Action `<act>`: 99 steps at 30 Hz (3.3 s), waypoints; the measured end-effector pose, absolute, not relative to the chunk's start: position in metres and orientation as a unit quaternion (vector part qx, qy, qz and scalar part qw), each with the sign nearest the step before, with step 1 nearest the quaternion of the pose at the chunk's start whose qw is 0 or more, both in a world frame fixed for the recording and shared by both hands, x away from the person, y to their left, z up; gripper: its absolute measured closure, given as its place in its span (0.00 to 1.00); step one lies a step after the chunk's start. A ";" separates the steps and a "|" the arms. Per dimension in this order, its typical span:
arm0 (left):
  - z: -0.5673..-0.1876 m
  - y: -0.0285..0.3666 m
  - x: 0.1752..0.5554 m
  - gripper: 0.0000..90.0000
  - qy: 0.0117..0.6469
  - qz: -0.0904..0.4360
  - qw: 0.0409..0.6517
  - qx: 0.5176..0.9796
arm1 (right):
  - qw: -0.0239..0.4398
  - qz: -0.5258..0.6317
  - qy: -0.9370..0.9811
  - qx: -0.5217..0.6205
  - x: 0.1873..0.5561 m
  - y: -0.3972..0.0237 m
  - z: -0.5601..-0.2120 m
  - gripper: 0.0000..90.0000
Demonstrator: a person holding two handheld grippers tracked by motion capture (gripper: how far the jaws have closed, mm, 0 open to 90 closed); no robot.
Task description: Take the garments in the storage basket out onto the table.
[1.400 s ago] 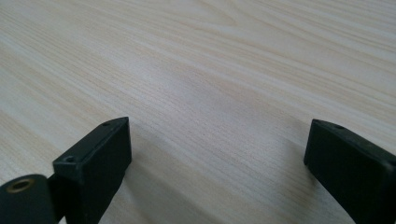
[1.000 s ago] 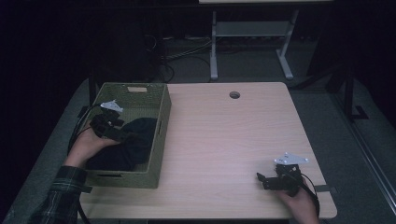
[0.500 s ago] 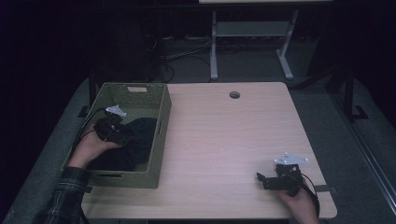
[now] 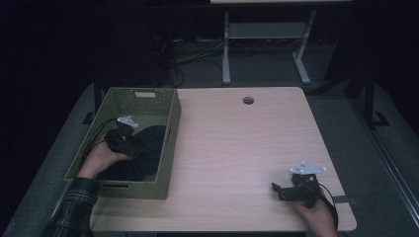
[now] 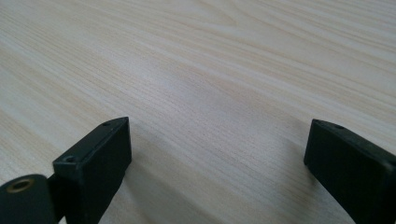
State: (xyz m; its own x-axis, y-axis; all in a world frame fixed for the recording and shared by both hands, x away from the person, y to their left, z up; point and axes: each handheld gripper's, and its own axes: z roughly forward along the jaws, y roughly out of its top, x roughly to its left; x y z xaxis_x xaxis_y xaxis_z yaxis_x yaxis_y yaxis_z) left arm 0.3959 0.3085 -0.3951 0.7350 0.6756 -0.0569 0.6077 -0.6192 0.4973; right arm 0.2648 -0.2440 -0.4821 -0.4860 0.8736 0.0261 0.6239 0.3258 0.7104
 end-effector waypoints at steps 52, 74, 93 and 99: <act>-0.354 0.295 0.392 0.74 0.370 0.031 0.180 0.911 | 0.185 0.338 0.793 0.472 0.265 -0.244 -0.482 0.08; -0.300 0.300 0.388 0.75 0.381 0.064 0.201 0.900 | 0.185 0.338 0.793 0.472 0.265 -0.244 -0.482 0.08; -0.249 0.289 0.384 0.75 0.363 0.097 0.218 0.901 | 0.184 0.339 0.792 0.472 0.265 -0.244 -0.482 0.08; -0.243 0.277 0.382 0.75 0.352 0.091 0.233 0.902 | 0.184 0.339 0.793 0.472 0.265 -0.244 -0.482 0.08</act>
State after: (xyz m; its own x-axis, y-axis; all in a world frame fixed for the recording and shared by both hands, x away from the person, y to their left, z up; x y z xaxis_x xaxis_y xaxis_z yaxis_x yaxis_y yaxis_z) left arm 0.3817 0.2772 -0.2433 0.7354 0.6777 0.0005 0.5926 -0.6434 0.4846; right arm 0.2647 -0.2439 -0.4819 -0.4861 0.8734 0.0281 0.6242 0.3245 0.7107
